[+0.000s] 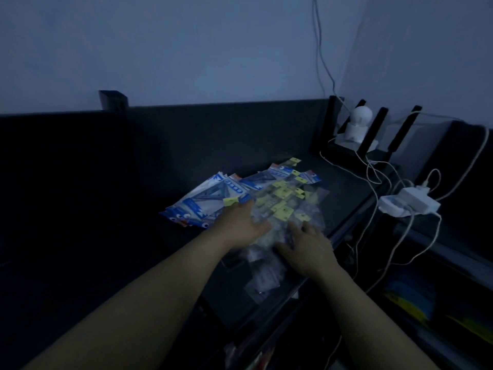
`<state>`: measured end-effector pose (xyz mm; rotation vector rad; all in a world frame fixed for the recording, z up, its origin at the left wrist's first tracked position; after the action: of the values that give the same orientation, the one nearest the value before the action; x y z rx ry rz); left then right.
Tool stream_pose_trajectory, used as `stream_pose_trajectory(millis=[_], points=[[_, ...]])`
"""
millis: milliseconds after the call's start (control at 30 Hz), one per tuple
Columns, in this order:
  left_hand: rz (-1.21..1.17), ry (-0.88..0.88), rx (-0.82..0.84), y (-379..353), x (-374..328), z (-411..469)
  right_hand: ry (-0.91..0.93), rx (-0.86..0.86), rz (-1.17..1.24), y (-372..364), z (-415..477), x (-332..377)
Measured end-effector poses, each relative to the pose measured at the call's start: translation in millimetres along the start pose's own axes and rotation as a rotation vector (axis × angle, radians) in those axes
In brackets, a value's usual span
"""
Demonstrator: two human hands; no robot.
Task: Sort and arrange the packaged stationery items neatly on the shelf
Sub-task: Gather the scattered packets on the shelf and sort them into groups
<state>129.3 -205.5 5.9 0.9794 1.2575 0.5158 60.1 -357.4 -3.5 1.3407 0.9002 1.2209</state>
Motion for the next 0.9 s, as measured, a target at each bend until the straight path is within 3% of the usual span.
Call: stream_pose_trajectory(millis=[100, 167, 233, 300, 367, 433, 533, 633, 700, 800, 900], points=[[0.109, 0.010, 0.030, -11.1, 6.1, 9.1, 0.068, 0.029, 0.037, -0.7, 5.5, 8.0], [0.140, 0.005, -0.043, -9.0, 12.6, 12.0, 0.158, 0.050, 0.131, -0.4, 9.7, 19.5], [0.007, 0.038, -0.121, -1.0, 20.7, 12.1, 0.205, 0.047, 0.310, 2.0, 11.8, 28.6], [-0.121, 0.065, -0.150, 7.5, 28.8, 11.6, 0.132, 0.000, 0.447, 5.5, 15.8, 24.5], [-0.133, 0.069, -0.154, 16.0, 34.9, 9.3, 0.030, -0.123, 0.408, 8.7, 24.1, 9.6], [-0.124, 0.083, -0.133, 24.0, 43.1, 5.5, -0.004, -0.142, 0.263, 2.0, 29.3, 0.3], [-0.124, 0.139, -0.054, 32.4, 60.5, -1.3, 0.134, -0.089, 0.165, -8.7, 25.8, 22.4], [-0.140, 0.168, 0.053, 37.8, 69.1, -5.1, 0.227, -0.069, 0.345, -6.7, 18.2, 49.3], [-0.083, 0.174, 0.071, 41.0, 64.2, -3.2, 0.156, -0.104, 0.480, 0.8, 18.2, 49.8], [0.065, 0.151, 0.007, 37.0, 57.0, 13.9, -0.032, -0.173, 0.482, 10.6, 26.8, 34.7], [0.072, 0.109, -0.020, 28.2, 46.2, 24.0, -0.084, -0.162, 0.485, 10.8, 37.6, 33.2]])
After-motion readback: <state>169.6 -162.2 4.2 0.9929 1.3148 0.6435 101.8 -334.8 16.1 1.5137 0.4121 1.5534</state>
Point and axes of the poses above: each hand's wrist, its own z-axis towards the middle knuckle, its own y-axis out of the back of the hand, x = y × z, the point moved 7 cm from there along z, towards the middle knuckle, and after that the axes turned 6 degrees about -x, right-handed, at the moved point
